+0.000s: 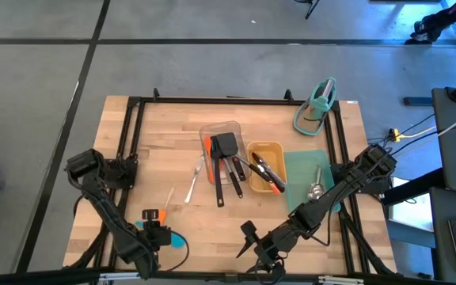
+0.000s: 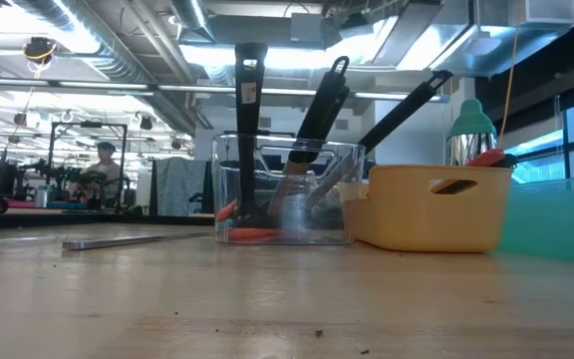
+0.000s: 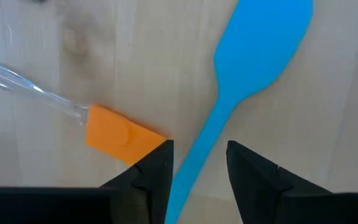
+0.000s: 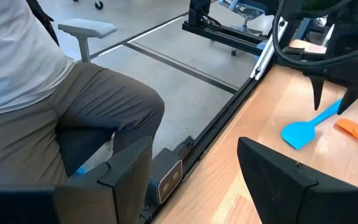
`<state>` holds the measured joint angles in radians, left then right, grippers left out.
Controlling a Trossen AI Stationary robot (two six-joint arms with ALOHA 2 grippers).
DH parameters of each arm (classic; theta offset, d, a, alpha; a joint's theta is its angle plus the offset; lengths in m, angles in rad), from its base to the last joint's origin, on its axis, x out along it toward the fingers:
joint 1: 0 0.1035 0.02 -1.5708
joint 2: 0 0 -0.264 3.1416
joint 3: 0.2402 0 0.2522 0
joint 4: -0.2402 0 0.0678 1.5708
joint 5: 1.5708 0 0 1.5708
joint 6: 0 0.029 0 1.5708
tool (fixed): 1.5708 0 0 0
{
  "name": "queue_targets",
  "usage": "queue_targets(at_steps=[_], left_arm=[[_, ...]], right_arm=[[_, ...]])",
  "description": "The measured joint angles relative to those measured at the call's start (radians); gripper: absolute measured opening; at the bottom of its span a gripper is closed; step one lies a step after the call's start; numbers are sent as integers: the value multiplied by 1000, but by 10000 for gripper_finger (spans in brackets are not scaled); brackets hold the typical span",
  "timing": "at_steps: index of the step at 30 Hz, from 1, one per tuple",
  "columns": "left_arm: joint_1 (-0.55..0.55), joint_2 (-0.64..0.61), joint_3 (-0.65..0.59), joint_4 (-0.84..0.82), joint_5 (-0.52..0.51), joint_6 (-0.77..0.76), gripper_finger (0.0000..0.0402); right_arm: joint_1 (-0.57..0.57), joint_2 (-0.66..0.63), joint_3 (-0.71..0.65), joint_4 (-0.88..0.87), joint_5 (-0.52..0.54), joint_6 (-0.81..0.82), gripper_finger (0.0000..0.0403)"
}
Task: Pick & Place Kitchen Items
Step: Put the blue spatula into the transparent bin
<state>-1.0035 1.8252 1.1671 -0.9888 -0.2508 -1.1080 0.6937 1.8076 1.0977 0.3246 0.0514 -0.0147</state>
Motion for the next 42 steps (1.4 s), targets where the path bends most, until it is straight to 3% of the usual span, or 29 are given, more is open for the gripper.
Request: queue_targets(at_steps=[8, 24, 28, 33, 39, 42], left_arm=[[49, -4, -90, 168, 109, 92, 123], [172, -5, -97, 248, 150, 271, 47], [225, -3, -98, 321, 102, 323, 44], [291, 4, -98, 475, -52, 401, 42], [347, 3, -98, 617, -37, 499, 42], [368, 3, -98, 633, -43, 527, 42]], right_arm=[[0, 0, 0, -14, 0, 0, 241], [0, 0, 0, -14, -1, 0, 241], [0, 0, 0, -14, -1, 0, 241], [0, 0, 0, -29, -3, 0, 241], [-11, 0, 0, -164, 3, 18, 241], [-23, 0, -1, -255, 74, 73, 241]])
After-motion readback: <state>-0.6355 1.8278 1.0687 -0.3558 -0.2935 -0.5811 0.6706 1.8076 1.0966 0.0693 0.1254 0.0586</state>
